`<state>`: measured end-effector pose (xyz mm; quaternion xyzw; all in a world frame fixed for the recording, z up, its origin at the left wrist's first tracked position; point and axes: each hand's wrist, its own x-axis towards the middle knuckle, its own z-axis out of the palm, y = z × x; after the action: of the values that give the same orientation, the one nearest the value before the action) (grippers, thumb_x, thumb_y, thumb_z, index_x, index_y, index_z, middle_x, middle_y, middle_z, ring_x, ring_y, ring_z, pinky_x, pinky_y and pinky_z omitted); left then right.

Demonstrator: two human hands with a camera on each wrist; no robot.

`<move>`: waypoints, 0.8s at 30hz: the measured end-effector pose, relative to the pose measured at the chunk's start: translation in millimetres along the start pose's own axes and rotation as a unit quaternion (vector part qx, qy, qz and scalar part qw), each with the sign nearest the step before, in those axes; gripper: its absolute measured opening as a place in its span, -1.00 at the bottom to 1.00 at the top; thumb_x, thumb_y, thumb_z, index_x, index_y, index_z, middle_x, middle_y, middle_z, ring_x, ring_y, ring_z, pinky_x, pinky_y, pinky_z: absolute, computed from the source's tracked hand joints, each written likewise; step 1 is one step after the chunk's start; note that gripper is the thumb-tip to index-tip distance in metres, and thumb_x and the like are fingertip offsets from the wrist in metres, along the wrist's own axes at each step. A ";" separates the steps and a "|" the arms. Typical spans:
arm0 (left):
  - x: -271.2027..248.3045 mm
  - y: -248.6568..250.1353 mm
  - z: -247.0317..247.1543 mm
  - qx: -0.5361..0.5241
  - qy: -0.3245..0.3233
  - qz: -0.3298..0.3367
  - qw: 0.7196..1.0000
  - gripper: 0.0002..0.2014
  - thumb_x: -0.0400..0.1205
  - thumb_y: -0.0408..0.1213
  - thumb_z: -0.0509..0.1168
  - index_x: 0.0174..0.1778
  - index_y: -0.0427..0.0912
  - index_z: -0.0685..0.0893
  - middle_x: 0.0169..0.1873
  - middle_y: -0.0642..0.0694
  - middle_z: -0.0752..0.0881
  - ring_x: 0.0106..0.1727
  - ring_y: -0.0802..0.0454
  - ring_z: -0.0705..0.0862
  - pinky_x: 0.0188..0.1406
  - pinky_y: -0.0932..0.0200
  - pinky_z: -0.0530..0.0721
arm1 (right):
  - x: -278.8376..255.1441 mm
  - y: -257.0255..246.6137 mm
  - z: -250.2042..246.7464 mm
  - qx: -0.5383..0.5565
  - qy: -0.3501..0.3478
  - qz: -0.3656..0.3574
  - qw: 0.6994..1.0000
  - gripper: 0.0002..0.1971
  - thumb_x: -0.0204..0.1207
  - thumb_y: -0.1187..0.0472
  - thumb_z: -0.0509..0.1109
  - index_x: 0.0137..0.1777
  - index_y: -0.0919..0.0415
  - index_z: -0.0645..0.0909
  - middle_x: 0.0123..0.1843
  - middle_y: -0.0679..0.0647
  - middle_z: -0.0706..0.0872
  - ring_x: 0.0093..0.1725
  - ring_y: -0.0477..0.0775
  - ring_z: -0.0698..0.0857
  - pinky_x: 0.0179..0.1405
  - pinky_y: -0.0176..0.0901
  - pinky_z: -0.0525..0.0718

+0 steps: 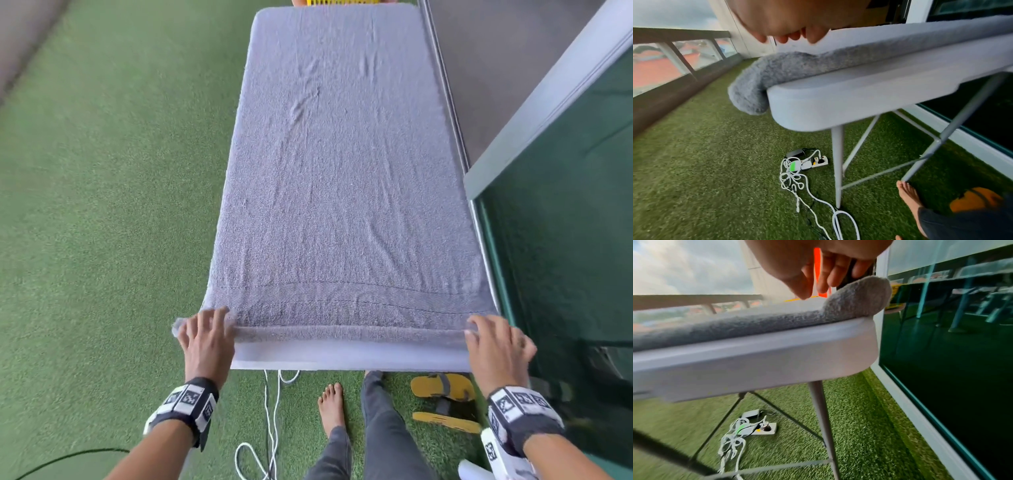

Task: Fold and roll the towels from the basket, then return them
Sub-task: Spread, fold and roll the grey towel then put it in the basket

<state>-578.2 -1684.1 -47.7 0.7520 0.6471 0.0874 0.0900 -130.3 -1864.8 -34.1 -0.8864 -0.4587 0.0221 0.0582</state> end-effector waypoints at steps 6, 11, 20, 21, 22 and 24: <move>-27.7 4.1 12.9 -0.093 0.024 0.123 0.988 -0.70 0.49 -0.33 0.09 0.06 -0.30 0.61 -0.06 -0.16 0.62 -0.05 -0.08 0.50 0.11 0.02 0.48 | -17.3 9.5 20.5 0.034 -0.083 -0.126 0.988 -0.67 0.40 0.30 0.47 0.17 0.11 0.61 0.16 0.05 0.60 0.14 0.15 0.62 0.16 0.20 0.63; -10.6 -5.3 8.8 -0.044 0.024 0.125 0.991 -0.64 0.37 -0.63 0.48 0.08 -0.37 0.72 -0.02 -0.26 0.74 0.04 -0.23 0.67 0.12 -0.16 0.67 | -4.0 0.7 10.3 0.106 -0.035 -0.088 0.990 -0.66 0.30 0.58 0.51 0.07 0.33 0.74 0.10 0.20 0.75 0.07 0.27 0.71 0.15 0.19 0.64; 7.1 -3.2 -8.3 -0.028 -0.040 0.119 0.992 -0.89 0.59 -0.31 0.13 -0.09 -0.18 0.56 -0.37 -0.03 0.59 -0.39 0.01 0.48 -0.29 -0.05 0.62 | 15.6 0.7 8.3 0.010 -0.068 -0.115 0.991 -0.73 0.49 0.09 -0.02 -0.34 -0.05 0.47 -0.46 -0.12 0.56 -0.39 0.02 0.50 -0.15 -0.06 0.23; 10.1 -2.6 -7.5 -0.024 -0.039 0.102 0.994 -0.89 0.60 -0.36 0.20 0.02 -0.19 0.54 -0.29 -0.07 0.60 -0.33 0.01 0.48 -0.25 -0.07 0.63 | 19.1 0.5 7.3 0.008 -0.081 -0.101 0.992 -0.78 0.56 0.11 0.05 -0.26 -0.05 0.46 -0.41 -0.12 0.58 -0.36 0.03 0.51 -0.13 -0.06 0.22; 12.3 -1.5 -7.7 -0.015 -0.038 0.079 0.996 -0.80 0.58 -0.37 0.27 0.11 -0.20 0.53 -0.19 -0.12 0.61 -0.25 -0.03 0.50 -0.16 -0.10 0.62 | 21.3 0.6 6.8 0.000 -0.069 -0.092 0.993 -0.89 0.58 0.15 0.18 -0.15 -0.03 0.50 -0.31 -0.09 0.62 -0.30 0.06 0.54 -0.11 -0.05 0.22; 15.3 0.8 -4.9 -0.006 -0.010 0.061 0.998 -0.79 0.56 -0.34 0.27 0.11 -0.18 0.52 -0.10 -0.15 0.56 -0.15 -0.07 0.48 -0.09 -0.14 0.59 | 23.7 -3.2 4.4 -0.022 -0.031 -0.072 0.997 -0.82 0.46 0.23 0.39 0.05 0.07 0.58 -0.10 0.06 0.64 -0.17 0.14 0.56 -0.09 -0.01 0.22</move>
<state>-576.4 -1669.0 -42.5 0.7905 0.5983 0.0889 0.0959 -119.6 -1843.3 -37.7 -0.8510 -0.5233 0.0351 0.0257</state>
